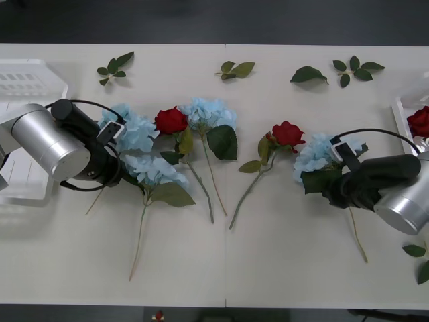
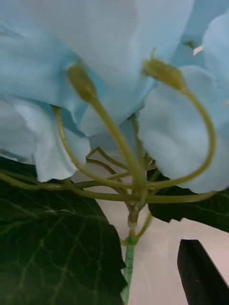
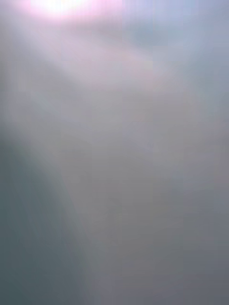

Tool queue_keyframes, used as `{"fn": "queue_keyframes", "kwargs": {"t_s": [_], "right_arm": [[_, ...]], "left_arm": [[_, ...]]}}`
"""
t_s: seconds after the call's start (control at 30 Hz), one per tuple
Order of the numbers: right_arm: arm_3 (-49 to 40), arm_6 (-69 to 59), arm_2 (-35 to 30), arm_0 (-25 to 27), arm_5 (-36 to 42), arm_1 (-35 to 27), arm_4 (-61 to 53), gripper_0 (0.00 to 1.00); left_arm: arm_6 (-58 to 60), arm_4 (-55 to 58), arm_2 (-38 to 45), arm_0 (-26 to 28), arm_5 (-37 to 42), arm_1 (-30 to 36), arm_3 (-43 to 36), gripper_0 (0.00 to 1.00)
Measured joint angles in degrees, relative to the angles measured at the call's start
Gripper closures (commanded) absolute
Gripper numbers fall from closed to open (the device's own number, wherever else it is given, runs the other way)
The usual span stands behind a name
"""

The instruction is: Put the red flowers into the right box and the blue flowers into the left box

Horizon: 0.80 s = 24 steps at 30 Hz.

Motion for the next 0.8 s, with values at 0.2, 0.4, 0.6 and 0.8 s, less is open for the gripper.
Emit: {"fn": "queue_keyframes", "kwargs": {"t_s": [0.2, 0.4, 0.6, 0.8], "right_arm": [[0.5, 0.0, 0.0, 0.0, -1.1, 0.5, 0.0, 0.65], [0.7, 0.0, 0.2, 0.0, -1.7, 0.5, 0.0, 0.86], [0.9, 0.0, 1.2, 0.0, -2.6, 0.5, 0.1, 1.00], [1.0, 0.0, 1.2, 0.0, -3.9, 0.5, 0.1, 1.00]], "left_arm": [[0.0, 0.0, 0.0, 0.0, 0.0, 0.6, -0.3, 1.00], [0.0, 0.4, 2.4, 0.0, 0.3, 0.6, -0.4, 1.00], [-1.0, 3.2, 8.9, 0.0, 6.0, 2.1, -3.2, 1.00], [-9.6, 6.3, 18.4, 0.2, 11.3, 2.5, -3.3, 1.00]]}}
